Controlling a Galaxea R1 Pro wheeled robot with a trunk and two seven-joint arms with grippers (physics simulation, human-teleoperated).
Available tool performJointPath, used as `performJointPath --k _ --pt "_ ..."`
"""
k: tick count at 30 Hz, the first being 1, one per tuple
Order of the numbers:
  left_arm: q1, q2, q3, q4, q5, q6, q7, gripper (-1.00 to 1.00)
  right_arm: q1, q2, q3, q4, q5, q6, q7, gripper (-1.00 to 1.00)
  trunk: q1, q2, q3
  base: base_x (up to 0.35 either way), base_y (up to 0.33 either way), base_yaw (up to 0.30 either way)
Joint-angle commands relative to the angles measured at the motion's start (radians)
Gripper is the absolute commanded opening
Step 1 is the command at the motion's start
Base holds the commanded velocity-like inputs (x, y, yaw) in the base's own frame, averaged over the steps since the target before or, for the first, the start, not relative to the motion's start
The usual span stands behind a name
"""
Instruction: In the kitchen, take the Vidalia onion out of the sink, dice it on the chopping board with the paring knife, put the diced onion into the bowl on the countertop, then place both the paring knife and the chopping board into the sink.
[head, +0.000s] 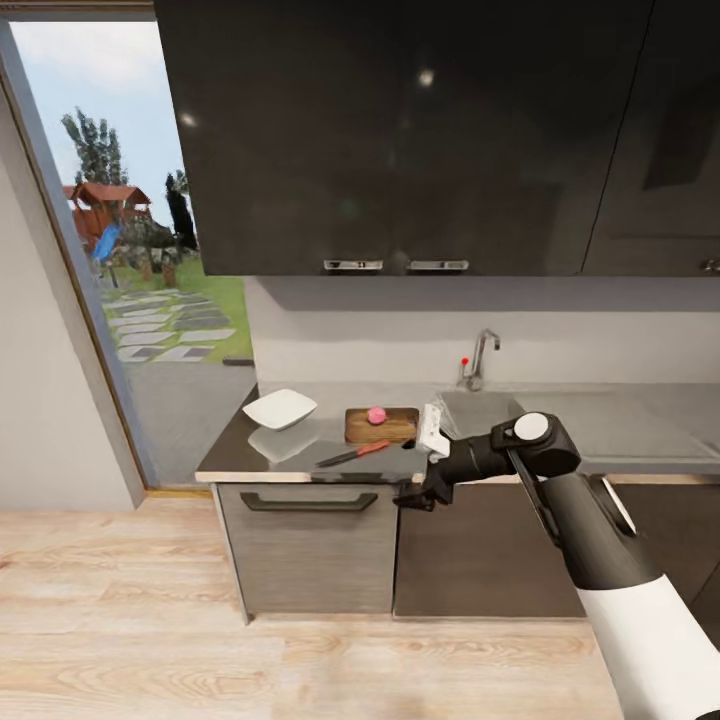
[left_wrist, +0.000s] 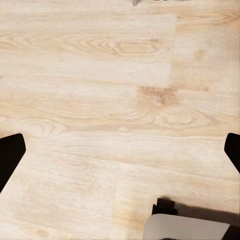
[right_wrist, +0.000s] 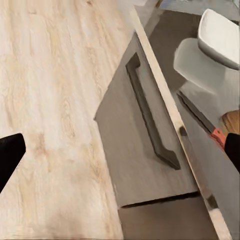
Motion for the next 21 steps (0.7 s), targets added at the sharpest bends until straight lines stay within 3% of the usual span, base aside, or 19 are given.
performJointPath --k 1,3,7,11,14,17,21 --pt "-0.001 -0.001 -0.008 0.003 0.006 -0.001 0.000 1.00 -0.001 -0.001 0.005 -0.007 0.011 -0.014 0.067 1.00 0.001 -0.001 0.000 0.227 0.000 0.000" --pt "-0.001 -0.001 -0.008 0.003 0.006 0.003 0.000 1.00 -0.001 -0.002 0.009 -0.019 0.017 -0.039 0.124 1.00 0.001 -0.001 0.000 0.221 0.000 0.000" --pt "-0.001 -0.001 -0.008 0.003 0.006 0.006 0.000 1.00 -0.001 -0.013 0.012 -0.030 0.017 -0.065 0.163 1.00 0.001 -0.001 0.000 0.210 0.000 0.000" --pt "-0.001 -0.002 -0.008 0.003 0.006 0.007 0.000 1.00 -0.001 -0.056 0.033 -0.034 0.010 -0.101 0.168 1.00 0.001 -0.001 0.000 0.193 0.000 0.000" --pt "-0.001 -0.003 -0.008 0.003 0.006 0.007 0.000 1.00 -0.001 -0.076 0.105 -0.035 -0.003 -0.116 0.168 1.00 0.001 -0.001 0.000 0.180 0.000 0.000" --pt "-0.001 -0.003 -0.008 0.003 0.006 0.007 0.000 1.00 -0.001 -0.081 0.151 -0.036 -0.006 -0.119 0.168 1.00 0.001 -0.001 0.000 0.174 0.000 0.000" --pt "-0.001 -0.003 -0.008 0.003 0.006 0.009 0.001 1.00 -0.001 -0.082 0.180 -0.036 -0.005 -0.120 0.168 1.00 0.001 -0.001 0.000 0.149 0.000 0.000"
